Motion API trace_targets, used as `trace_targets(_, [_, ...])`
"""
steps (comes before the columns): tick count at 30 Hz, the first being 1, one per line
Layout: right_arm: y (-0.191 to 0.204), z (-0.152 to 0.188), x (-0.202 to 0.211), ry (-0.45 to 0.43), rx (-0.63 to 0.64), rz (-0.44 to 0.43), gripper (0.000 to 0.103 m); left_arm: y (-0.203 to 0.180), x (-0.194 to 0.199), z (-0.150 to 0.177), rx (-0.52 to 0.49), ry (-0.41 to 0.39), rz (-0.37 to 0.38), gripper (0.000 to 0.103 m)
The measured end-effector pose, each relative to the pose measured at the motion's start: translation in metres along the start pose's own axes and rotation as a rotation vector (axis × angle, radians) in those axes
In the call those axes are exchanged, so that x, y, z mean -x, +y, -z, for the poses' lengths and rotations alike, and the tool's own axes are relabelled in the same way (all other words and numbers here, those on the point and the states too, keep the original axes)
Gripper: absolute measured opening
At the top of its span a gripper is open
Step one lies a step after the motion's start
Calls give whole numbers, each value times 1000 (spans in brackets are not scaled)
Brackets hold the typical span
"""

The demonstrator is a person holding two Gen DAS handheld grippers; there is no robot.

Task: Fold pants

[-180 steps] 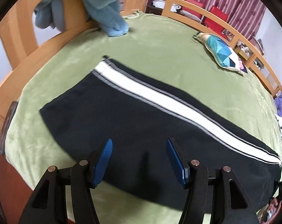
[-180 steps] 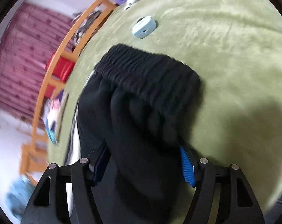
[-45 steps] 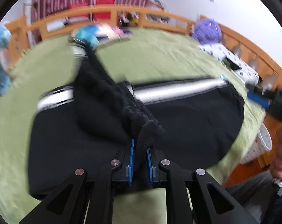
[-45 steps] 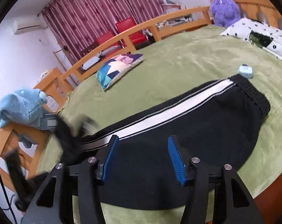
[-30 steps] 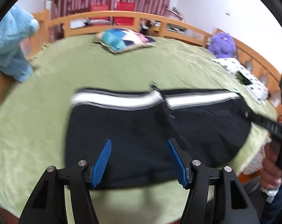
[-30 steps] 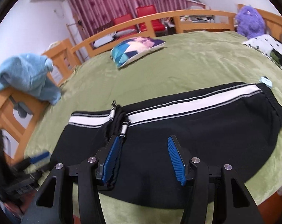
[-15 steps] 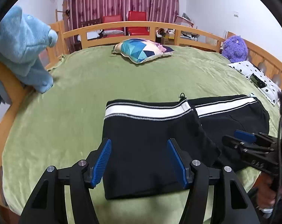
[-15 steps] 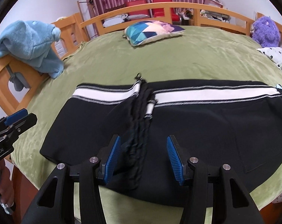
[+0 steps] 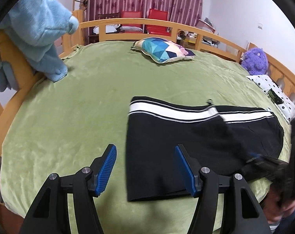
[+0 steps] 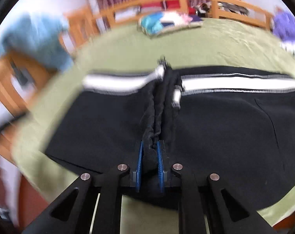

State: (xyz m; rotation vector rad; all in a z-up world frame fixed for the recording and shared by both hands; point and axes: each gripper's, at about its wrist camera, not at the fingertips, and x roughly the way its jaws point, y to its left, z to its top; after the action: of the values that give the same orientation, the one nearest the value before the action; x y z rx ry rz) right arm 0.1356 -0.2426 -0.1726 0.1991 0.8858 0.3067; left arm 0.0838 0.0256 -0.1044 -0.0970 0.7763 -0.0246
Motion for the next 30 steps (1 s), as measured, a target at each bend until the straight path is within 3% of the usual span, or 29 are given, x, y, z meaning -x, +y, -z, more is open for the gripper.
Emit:
trace_targets(2, [-8, 4, 17, -27, -52, -42, 14, 9, 0, 1, 9, 1, -9, 60])
trace_targets(6, [5, 29, -22, 155, 15, 31, 18, 24, -5, 1, 49, 13, -2, 60])
trace_targets(8, [12, 28, -24, 146, 49, 55, 23, 32, -8, 2, 66, 26, 3, 60])
trace_targets(9, [16, 23, -17, 117, 59, 43, 27, 35, -9, 3, 73, 30, 7, 60])
trace_targets(11, [18, 11, -7, 62, 65, 10, 54, 41, -12, 5, 80, 43, 12, 60])
trace_targets(13, [16, -3, -2, 3, 61, 25, 61, 46, -15, 3, 85, 57, 10, 60])
trace_targets(16, [5, -31, -24, 6, 23, 68, 61, 50, -16, 0, 108, 70, 18, 60])
trace_targets(20, [-14, -49, -98, 168, -31, 59, 60, 56, -17, -10, 134, 77, 35, 60])
trace_targets(21, [-15, -49, -114, 204, -25, 75, 56, 56, -18, -12, 138, 79, 38, 60])
trace_targets(22, [-11, -55, -114, 171, 3, 82, 27, 56, -19, -14, 140, 82, 43, 60])
trace_targets(23, [-8, -61, -111, 163, 24, 57, 15, 56, -21, -17, 140, 89, 47, 60])
trace_targets(25, [-11, -73, -92, 121, -14, 1, 12, 55, -26, -20, 134, 100, 52, 60])
trace_targets(27, [-26, -92, -52, -3, -77, -67, 12, 55, -34, -21, 137, 120, 51, 60])
trace_targets(30, [-49, -102, -42, -11, -76, 29, 14, 53, -47, -17, 162, 150, 76, 60])
